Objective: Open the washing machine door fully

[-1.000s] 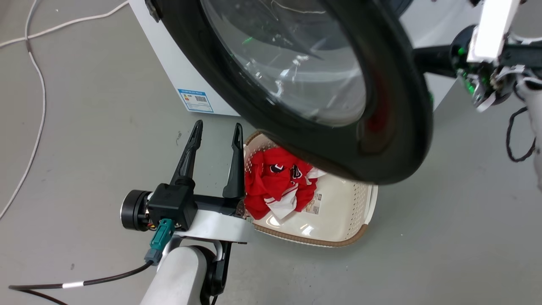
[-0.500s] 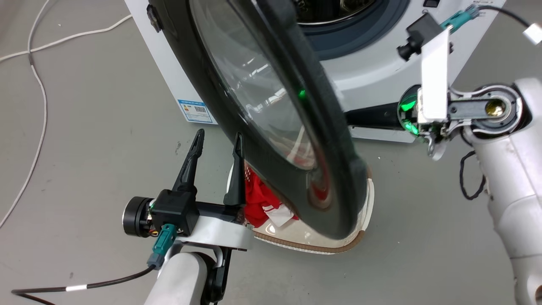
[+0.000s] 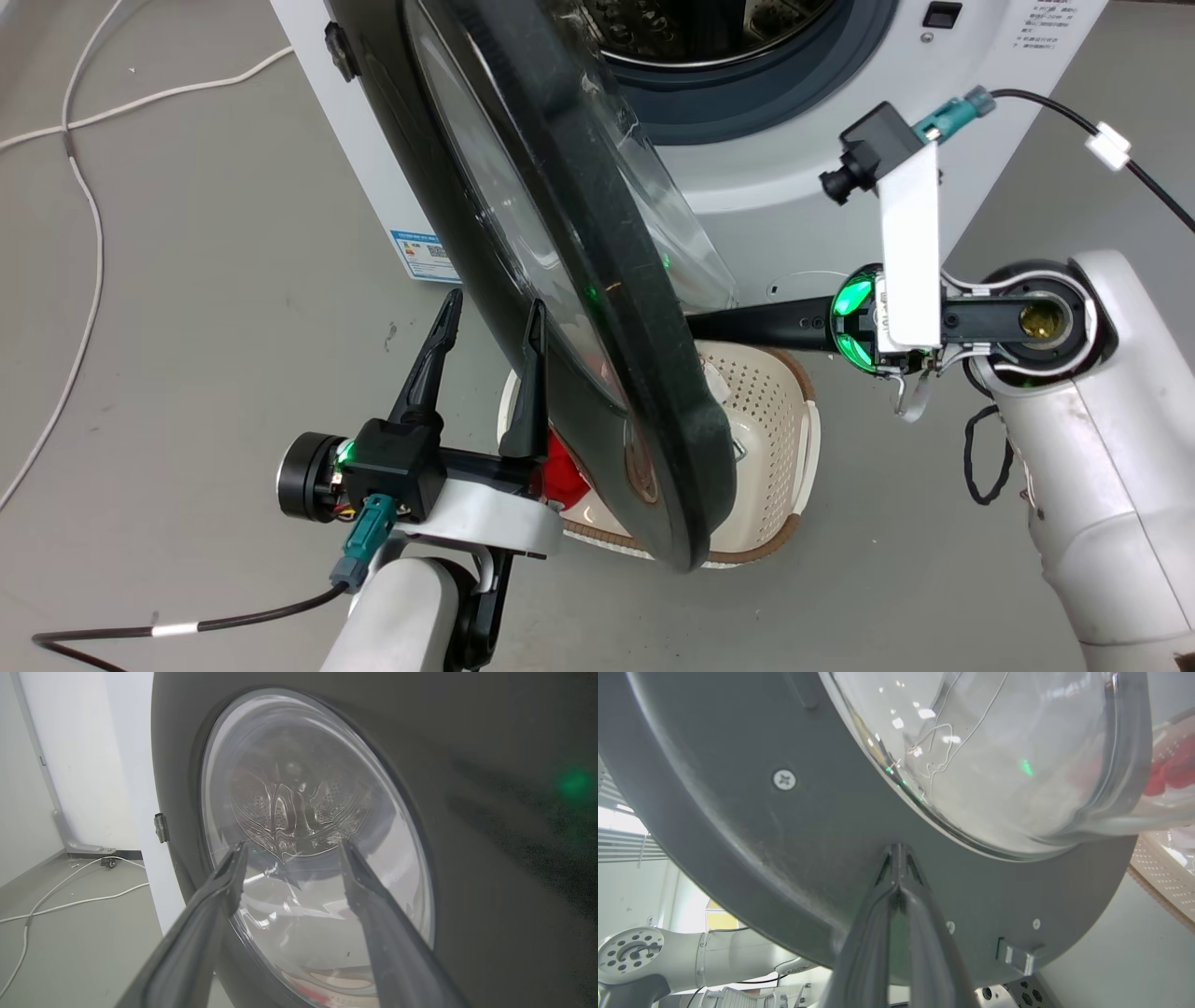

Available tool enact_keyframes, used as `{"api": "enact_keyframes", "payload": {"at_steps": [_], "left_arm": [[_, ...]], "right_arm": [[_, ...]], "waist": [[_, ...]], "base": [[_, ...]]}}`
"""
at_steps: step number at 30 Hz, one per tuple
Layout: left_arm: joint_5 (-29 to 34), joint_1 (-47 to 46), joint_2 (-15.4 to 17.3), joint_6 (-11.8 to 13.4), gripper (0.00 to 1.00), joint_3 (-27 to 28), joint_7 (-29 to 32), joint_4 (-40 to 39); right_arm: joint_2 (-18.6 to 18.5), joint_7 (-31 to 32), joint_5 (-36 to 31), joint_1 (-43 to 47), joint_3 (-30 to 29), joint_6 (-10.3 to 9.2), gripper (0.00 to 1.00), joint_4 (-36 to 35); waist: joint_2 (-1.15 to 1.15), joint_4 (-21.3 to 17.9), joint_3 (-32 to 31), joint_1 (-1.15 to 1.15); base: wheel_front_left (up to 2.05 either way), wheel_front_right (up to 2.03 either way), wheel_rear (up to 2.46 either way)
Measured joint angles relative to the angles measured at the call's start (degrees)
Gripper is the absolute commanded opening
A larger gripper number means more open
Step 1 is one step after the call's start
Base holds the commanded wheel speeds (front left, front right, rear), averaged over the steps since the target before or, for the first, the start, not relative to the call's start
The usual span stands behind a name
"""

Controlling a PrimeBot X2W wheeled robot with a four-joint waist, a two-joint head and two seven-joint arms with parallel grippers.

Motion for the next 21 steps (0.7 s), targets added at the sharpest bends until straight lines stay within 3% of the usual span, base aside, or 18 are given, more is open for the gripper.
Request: {"api": "enact_keyframes", "payload": {"at_steps": [4, 13, 21], "left_arm": [[-0.12, 0.08, 0.0, 0.01, 1.0, 0.2, 0.0, 0.09], [-0.02, 0.66, 0.0, -0.07, 1.0, 1.32, 0.0, 0.63], [0.03, 2.34, 0.01, -0.64, 1.0, 2.82, 0.0, 1.58]], "right_arm": [[1.11, -8.02, -0.74, 2.38, -4.54, 0.0, 0.0, -3.11], [1.24, -32.44, -3.47, 13.78, -19.09, 0.0, 0.0, -8.24], [3.45, -46.38, -2.08, 27.22, -28.27, 0.0, 0.0, -10.74]], "waist": [[0.0, -0.22, -0.27, 0.0], [0.0, -1.34, -0.68, 0.0], [0.0, -1.76, -2.93, -0.01]], "base": [[0.0, 0.0, 0.0], [0.0, 0.0, 0.0], [0.0, 0.0, 0.0]]}}
